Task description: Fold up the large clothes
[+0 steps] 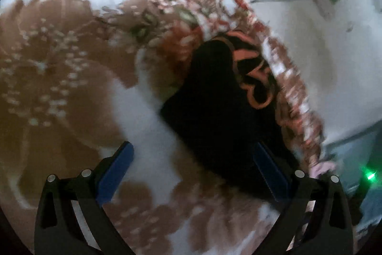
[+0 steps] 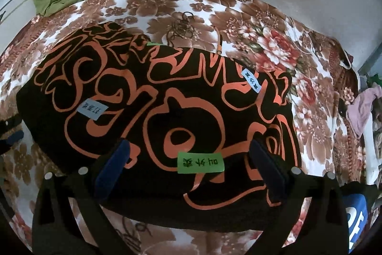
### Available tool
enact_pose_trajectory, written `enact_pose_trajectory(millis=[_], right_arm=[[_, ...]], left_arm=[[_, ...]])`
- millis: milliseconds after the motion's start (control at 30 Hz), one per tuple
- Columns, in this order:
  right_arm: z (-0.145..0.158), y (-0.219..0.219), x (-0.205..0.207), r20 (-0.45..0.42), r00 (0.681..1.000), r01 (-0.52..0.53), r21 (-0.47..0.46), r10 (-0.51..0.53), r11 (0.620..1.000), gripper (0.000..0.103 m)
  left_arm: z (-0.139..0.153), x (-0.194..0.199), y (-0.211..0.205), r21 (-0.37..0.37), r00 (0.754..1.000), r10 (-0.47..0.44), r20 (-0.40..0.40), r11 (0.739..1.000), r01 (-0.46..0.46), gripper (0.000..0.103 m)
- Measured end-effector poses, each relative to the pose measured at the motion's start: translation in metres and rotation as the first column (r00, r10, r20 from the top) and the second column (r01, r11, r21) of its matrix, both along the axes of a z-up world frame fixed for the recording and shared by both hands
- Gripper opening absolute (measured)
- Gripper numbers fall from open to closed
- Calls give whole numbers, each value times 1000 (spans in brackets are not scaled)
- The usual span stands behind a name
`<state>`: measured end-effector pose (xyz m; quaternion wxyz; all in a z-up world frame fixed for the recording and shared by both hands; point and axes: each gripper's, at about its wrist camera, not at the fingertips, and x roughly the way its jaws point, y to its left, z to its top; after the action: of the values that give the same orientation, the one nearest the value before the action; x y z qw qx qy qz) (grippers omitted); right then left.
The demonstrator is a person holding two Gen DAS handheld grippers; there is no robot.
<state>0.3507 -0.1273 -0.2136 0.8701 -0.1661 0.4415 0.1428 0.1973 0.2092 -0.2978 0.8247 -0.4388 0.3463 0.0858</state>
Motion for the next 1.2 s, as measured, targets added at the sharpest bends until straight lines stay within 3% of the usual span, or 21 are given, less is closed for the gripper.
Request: enact_pose_trajectory(millis=[133,333,600,667,733,767,900,1033,1133,1200], right_arm=[[-6,-5,10,-36,999,18,21,-17,1000,98],[-15,-10,23,-43,998,35,18,-34,999,98],[-28,-10,33,-65,997,40,14,-39,999,98],[-29,-10,34,-65,997,42,24,-40,999,98],[-30,-9,36,-69,997,40,26,-38,999,98],[-31,-9,38,-73,997,40,27,-38,999,98],[-34,-8,43,-76,997,36,18,-34,999,98],[-37,-7,43,-76,996,37,5,-37,999,98],[-42,-6,42,-73,997,37,-8,-38,999,98],[-46,-6,42,-84,995,44,-5,-44,999,98]], left_arm=[[-9,15,2,-85,993,14,118,996,-4,97],[-14,44,11,-150,983,26,184,989,2,98],[18,91,3,-60,969,-102,224,991,118,97],[12,95,0,-32,983,-87,163,995,93,97],[-3,93,0,-24,999,-39,17,999,39,97],[-7,89,0,-37,1000,-20,-15,999,19,96],[-7,90,-3,-26,1000,5,-7,1000,-5,95],[-3,106,-2,-112,995,0,97,994,11,94],[12,119,-12,-79,985,-67,162,994,81,92],[8,121,-17,-45,988,-91,129,994,97,87]])
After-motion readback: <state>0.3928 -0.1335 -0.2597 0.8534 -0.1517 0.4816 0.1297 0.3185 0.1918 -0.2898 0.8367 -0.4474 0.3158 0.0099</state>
